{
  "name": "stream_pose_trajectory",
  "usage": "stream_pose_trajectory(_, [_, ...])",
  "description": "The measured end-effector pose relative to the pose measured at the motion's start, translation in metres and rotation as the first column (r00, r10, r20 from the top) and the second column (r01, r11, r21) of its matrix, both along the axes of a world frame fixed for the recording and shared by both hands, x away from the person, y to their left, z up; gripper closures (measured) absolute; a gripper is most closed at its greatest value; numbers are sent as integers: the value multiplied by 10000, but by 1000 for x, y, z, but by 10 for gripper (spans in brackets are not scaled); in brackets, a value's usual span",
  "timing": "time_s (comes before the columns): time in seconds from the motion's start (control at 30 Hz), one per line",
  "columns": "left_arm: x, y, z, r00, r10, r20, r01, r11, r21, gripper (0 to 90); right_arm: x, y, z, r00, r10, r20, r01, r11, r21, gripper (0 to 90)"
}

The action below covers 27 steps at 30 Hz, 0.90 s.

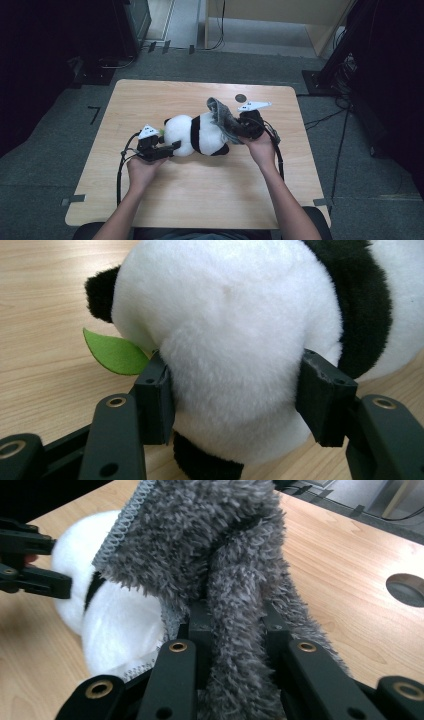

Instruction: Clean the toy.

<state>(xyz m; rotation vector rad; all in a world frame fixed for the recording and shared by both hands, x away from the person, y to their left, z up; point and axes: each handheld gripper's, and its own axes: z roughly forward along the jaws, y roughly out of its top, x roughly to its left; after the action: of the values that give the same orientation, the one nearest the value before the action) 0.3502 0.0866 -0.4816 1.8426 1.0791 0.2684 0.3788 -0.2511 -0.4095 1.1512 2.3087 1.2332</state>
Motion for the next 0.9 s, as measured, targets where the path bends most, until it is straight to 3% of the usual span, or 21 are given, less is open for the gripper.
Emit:
stream_pose_trajectory(0.33, [1, -1, 0, 10000, 22, 43, -22, 9999, 100, 399, 9, -10, -30, 9971, -546, -521, 546, 9985, -16, 757])
stream_pose_trajectory(0.57, [2, 0, -1, 10000, -5, 7, 5, 10000, 48, 398, 14, -4, -57, 9891, -617, -1339, 523, 9960, -723, 761])
stream_pose_trajectory(0.7, [2, 0, -1, 10000, -24, -1, 24, 10000, 10, 397, 14, 2, -71, 9861, -563, -1565, 390, 9930, -1117, 762])
stream_pose_trajectory(0.9, [4, 2, -2, 10000, -89, 17, 89, 9999, -106, 391, 15, 2, -83, 9792, -522, -1962, 280, 9919, -1242, 762])
